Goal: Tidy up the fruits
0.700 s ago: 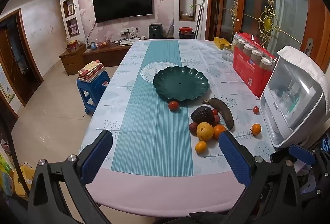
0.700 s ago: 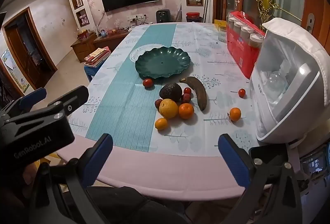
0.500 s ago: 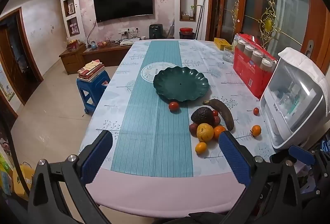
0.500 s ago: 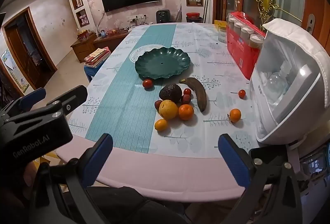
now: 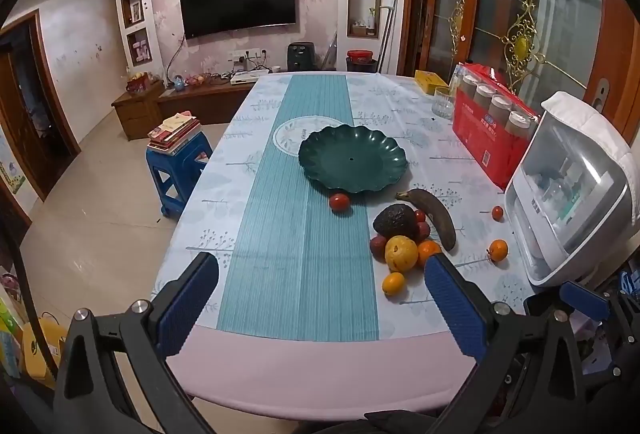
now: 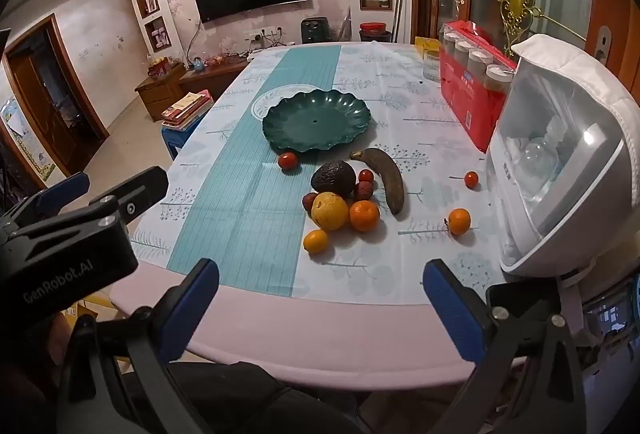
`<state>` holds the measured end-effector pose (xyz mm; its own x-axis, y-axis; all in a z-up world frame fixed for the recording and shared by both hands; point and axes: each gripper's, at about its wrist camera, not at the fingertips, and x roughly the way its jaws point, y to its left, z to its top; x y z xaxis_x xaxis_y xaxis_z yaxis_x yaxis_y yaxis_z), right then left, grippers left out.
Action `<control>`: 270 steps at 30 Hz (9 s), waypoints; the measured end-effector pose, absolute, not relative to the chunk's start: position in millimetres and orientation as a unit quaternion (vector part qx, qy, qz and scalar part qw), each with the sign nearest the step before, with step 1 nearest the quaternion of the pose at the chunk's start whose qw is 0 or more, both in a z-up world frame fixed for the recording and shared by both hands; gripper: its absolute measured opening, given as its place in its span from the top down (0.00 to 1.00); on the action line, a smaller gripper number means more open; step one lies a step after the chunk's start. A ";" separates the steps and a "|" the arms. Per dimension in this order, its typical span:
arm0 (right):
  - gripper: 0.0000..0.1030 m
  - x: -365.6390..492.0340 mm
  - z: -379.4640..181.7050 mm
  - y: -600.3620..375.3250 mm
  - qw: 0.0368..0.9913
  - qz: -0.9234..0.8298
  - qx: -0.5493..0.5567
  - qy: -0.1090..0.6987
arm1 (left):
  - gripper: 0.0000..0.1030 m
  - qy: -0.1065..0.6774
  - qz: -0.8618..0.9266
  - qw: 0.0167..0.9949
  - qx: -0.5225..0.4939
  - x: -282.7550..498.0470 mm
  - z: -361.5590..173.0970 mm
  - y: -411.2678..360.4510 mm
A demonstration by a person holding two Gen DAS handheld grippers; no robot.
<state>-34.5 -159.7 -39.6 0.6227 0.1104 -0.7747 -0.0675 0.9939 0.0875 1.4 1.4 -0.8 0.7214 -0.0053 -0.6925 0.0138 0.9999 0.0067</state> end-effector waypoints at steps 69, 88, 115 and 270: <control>0.15 30.7 -147.7 -236.5 0.895 -0.190 -0.010 0.404 | 0.04 0.585 -0.171 0.791 0.049 153.8 -145.0 -54.4; 0.39 102.0 -227.1 -282.2 0.874 -0.180 -0.027 0.450 | 0.42 0.678 -0.169 0.714 0.034 187.9 -240.0 -101.7; 0.65 120.6 -237.1 -284.1 0.871 -0.146 -0.036 0.468 | 0.72 0.672 -0.152 0.725 -0.003 176.4 -225.8 -72.8; 0.40 142.0 -232.4 -208.3 0.817 0.296 -0.090 0.487 | 0.33 0.620 -0.071 0.741 -0.249 202.5 -247.0 -69.6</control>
<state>142.0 -208.3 -232.4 0.3507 0.3963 -0.8485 -0.5712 0.8085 0.1416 202.5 -69.6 -247.0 0.2209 -0.4135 -0.8833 -0.2039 0.8661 -0.4564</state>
